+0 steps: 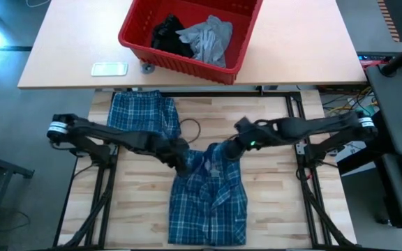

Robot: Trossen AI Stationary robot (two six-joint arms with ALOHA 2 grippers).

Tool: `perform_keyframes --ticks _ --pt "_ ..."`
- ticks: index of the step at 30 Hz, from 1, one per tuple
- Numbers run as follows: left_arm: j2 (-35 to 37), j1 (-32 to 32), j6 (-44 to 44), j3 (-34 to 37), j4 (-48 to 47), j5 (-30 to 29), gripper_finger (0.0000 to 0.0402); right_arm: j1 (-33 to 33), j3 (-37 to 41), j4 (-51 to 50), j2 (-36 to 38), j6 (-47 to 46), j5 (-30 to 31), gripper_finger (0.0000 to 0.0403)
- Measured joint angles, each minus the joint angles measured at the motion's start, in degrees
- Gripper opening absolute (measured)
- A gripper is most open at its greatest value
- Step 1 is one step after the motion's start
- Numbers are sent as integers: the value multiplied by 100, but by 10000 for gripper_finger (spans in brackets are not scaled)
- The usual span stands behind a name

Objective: Fold Laundry from Bin
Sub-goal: Fold the blue patterned long sleeve shirt

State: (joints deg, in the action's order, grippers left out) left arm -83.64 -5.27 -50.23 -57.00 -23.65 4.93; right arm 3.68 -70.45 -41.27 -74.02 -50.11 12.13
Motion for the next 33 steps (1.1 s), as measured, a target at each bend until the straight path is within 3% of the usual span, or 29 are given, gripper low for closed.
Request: perform_keyframes --ticks 6,11,16,19,22,26,30,33 --pt "406 397 639 -73 -202 -1292 0 -115 -636 -863 9 161 855 8" --pt "-180 829 1153 207 242 -1542 0 -467 -326 -669 -389 250 918 8" --pt "-1001 1064 1158 290 39 -1849 0 -717 -12 -224 -1192 363 895 8" --pt "-1138 1151 1116 296 41 -1926 11 -781 8 -120 -1649 326 890 11" --pt "-1125 1299 1163 291 66 -1786 42 -822 -60 -124 -1983 324 610 32" --pt "-869 1515 1188 257 -189 -1648 111 -872 -285 -152 -2111 327 381 97" --pt "-318 1564 1400 78 -899 -1684 188 -872 -514 -206 -1760 335 537 173" --pt "237 1429 1098 21 -837 -1752 229 -871 -535 -257 -1361 308 556 217"
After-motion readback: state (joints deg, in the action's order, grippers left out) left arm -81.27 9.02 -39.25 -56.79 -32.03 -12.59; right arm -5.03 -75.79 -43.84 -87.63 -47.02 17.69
